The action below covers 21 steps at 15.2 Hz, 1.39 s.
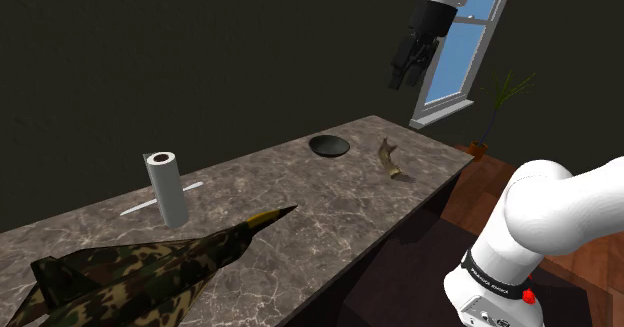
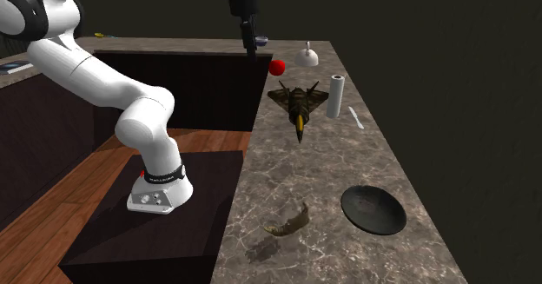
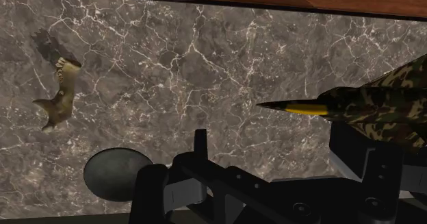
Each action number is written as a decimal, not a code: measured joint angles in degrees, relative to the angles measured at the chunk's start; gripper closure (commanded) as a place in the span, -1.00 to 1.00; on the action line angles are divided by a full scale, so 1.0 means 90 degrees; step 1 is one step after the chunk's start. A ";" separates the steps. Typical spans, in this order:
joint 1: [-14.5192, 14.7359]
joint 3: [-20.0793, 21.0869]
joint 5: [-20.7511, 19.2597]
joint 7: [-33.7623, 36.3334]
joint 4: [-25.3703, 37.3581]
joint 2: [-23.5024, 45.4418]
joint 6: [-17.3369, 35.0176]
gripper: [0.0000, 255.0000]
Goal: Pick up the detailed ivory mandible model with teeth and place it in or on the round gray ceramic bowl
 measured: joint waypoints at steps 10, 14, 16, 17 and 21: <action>-0.0287 -0.0795 -0.0434 -0.0875 -0.1354 -0.0097 0.1208 -1.00; -0.0465 -0.1256 -0.0675 -0.1346 -0.1765 0.0127 0.1831 -1.00; -0.0546 -0.1473 -0.0776 -0.1564 -0.1998 0.0260 0.2197 -1.00; -0.0593 -0.1594 -0.0831 -0.1684 -0.2091 0.0324 0.2351 -1.00; -0.0722 -0.2052 -0.0992 -0.2130 -0.2374 0.0802 0.3107 -1.00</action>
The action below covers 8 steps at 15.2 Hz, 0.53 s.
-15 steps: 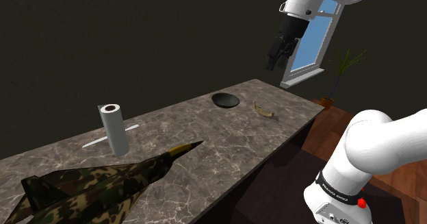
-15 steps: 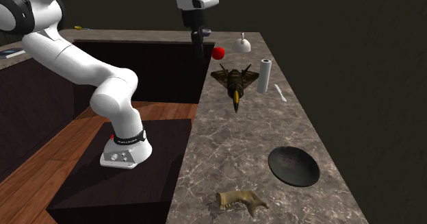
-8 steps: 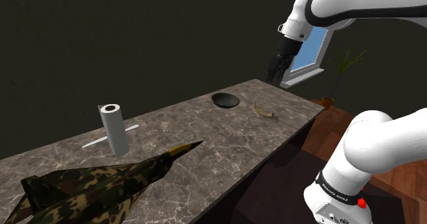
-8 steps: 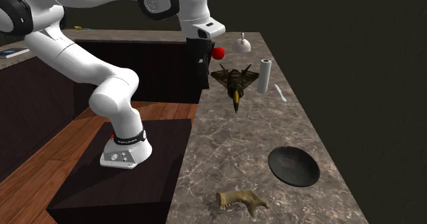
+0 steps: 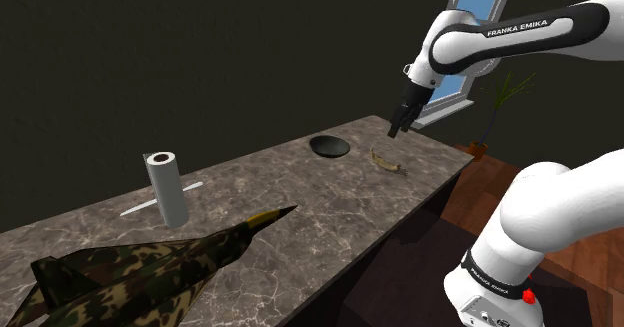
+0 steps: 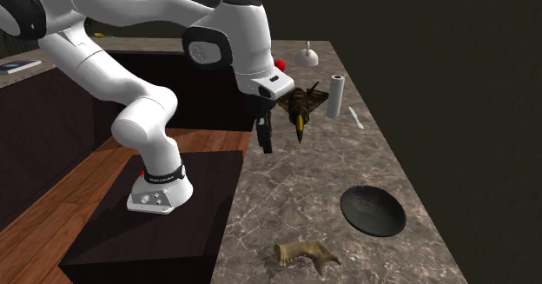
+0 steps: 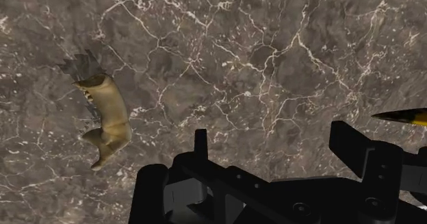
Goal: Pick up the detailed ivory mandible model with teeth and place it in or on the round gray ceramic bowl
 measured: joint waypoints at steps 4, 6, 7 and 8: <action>-0.0106 -0.0521 -0.0110 -0.0516 -0.0164 0.0552 0.0708 -1.00; -0.0081 -0.0784 -0.0082 -0.0782 -0.0130 0.0973 0.1094 -1.00; -0.0040 -0.0943 -0.0034 -0.0944 -0.0058 0.1264 0.1306 -1.00; -0.0012 -0.1107 0.0016 -0.1125 -0.0010 0.1519 0.1503 -1.00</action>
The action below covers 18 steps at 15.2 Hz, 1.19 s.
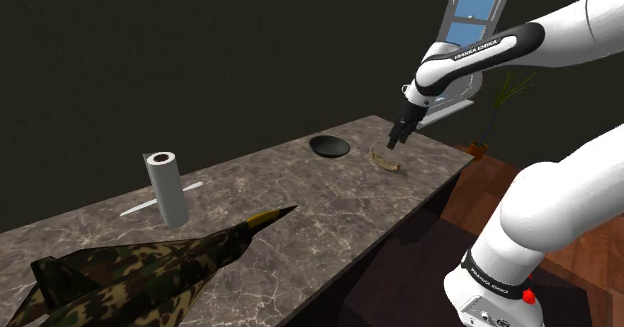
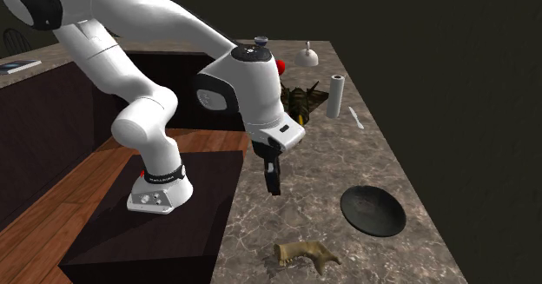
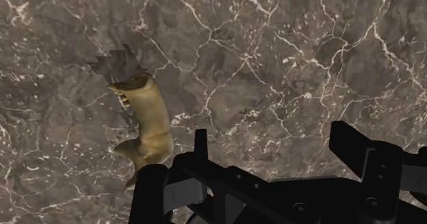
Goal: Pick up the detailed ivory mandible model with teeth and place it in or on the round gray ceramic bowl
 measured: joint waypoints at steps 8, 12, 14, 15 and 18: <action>0.0428 -0.1163 0.1083 -0.1669 0.0335 0.1824 0.1279 -1.00; 0.0603 -0.1266 0.1603 -0.2077 0.0313 0.2269 0.1644 -1.00; 0.0684 -0.1288 0.1902 -0.2293 0.0329 0.2495 0.1791 -1.00; 0.0713 -0.1288 0.2026 -0.2375 0.0326 0.2579 0.1853 -1.00; 0.0738 -0.1283 0.2146 -0.2455 0.0319 0.2660 0.1918 -1.00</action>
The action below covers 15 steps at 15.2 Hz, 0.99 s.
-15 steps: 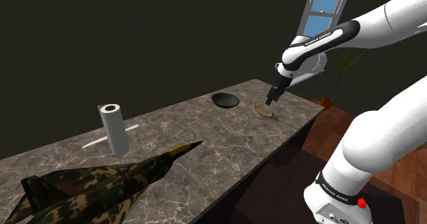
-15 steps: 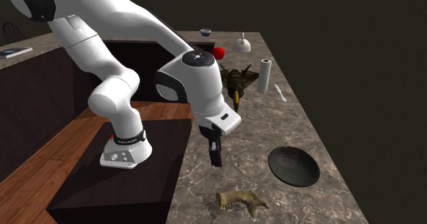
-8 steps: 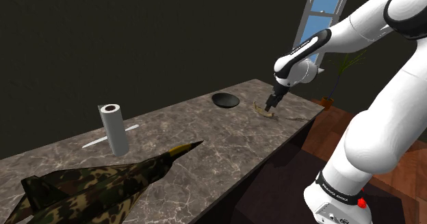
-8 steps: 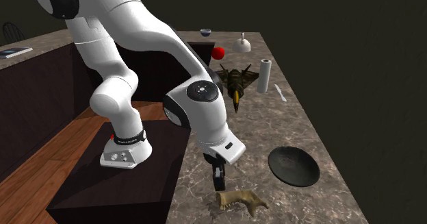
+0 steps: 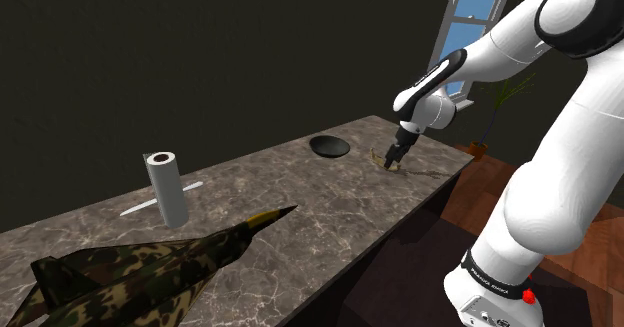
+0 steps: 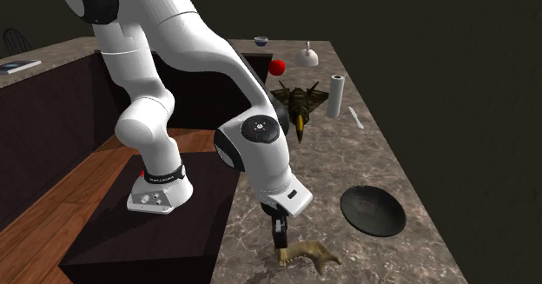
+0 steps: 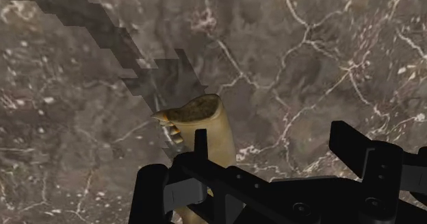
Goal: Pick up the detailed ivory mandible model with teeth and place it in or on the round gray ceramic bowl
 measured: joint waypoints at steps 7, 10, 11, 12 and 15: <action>0.0003 0.0001 0.0017 -0.0012 -0.0001 0.0010 0.0009 1.00; 0.0003 0.0001 0.0017 -0.0012 -0.0001 0.0010 0.0009 1.00; 0.0003 0.0001 0.0017 -0.0012 -0.0001 0.0010 0.0009 1.00; 0.0003 0.0001 0.0017 -0.0012 -0.0001 0.0010 0.0009 1.00; 0.0003 0.0001 0.0017 -0.0012 -0.0001 0.0010 0.0009 -1.00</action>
